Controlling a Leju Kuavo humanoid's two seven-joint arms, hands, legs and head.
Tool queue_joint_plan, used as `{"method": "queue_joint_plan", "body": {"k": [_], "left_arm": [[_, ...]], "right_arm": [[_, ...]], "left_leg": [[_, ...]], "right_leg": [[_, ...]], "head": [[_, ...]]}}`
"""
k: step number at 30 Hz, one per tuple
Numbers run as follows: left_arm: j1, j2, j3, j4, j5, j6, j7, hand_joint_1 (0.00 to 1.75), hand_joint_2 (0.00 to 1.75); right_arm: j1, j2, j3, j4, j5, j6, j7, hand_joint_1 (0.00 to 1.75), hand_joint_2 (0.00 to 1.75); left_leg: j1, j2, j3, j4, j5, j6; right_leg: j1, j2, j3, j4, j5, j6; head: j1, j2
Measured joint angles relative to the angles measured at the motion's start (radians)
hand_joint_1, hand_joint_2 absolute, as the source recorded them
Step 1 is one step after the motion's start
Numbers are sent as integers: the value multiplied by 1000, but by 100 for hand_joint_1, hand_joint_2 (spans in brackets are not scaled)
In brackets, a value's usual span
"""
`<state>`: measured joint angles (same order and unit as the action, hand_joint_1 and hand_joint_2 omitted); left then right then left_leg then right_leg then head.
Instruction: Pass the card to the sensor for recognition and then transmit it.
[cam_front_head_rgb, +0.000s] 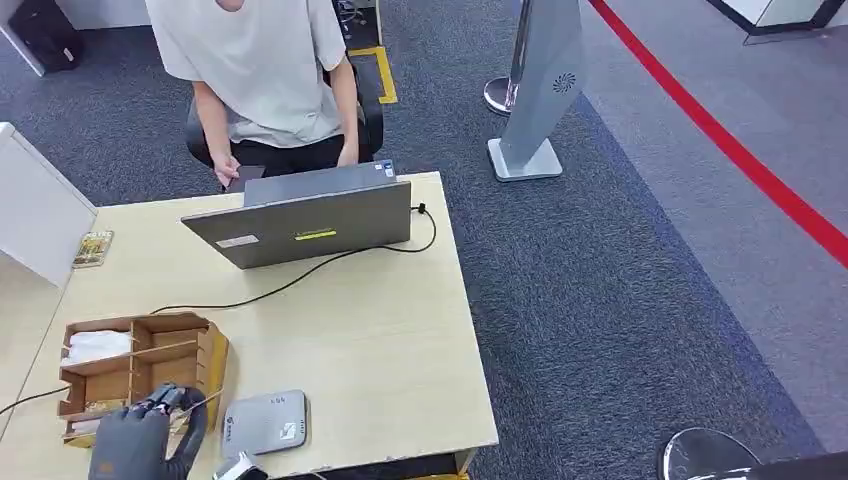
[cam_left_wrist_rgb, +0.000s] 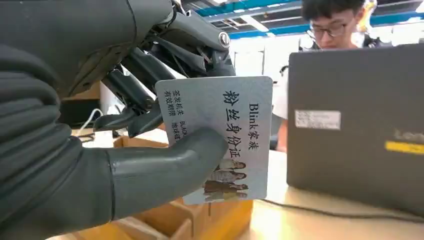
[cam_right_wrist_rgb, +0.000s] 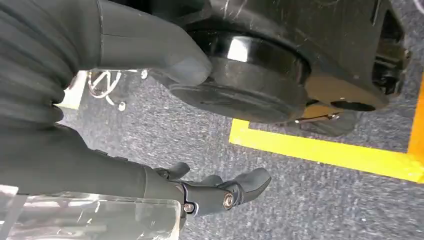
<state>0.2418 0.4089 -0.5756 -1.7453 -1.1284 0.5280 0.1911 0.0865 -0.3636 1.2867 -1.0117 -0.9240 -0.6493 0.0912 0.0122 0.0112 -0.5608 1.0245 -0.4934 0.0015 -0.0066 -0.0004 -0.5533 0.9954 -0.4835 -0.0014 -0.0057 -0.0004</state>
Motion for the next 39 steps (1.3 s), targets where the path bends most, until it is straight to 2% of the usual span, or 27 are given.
{"method": "queue_joint_plan", "body": {"k": [7,13,28,34,39], "left_arm": [[-42,-5,-88,56,9,-18,-4,175,175],[-69,-7,-129,102,17,-43,11,175,175],[-76,-16,-141,189,52,-71,84,175,175],[-83,-9,-155,191,73,-115,113,175,175],[-83,-1,-158,177,60,-87,110,175,175]], "right_arm": [[-24,0,40,13,-38,22,-27,0,175],[-39,0,69,19,-65,22,-39,0,175],[-62,-14,131,6,-110,-2,-50,0,175],[-70,-29,155,-27,-127,-29,-47,0,175],[-76,-37,173,-44,-142,-37,-52,0,175]], "left_leg": [[0,0,0,0,0,0],[0,0,0,0,0,0],[0,0,0,0,0,0],[0,0,0,0,0,0],[0,0,1,0,0,0]], "right_leg": [[0,0,0,0,0,0],[0,0,0,0,0,0],[0,0,0,0,0,0],[0,0,1,0,0,0],[0,0,1,0,0,0]], "head": [[0,0],[0,0],[0,0],[0,0],[0,0]]}}
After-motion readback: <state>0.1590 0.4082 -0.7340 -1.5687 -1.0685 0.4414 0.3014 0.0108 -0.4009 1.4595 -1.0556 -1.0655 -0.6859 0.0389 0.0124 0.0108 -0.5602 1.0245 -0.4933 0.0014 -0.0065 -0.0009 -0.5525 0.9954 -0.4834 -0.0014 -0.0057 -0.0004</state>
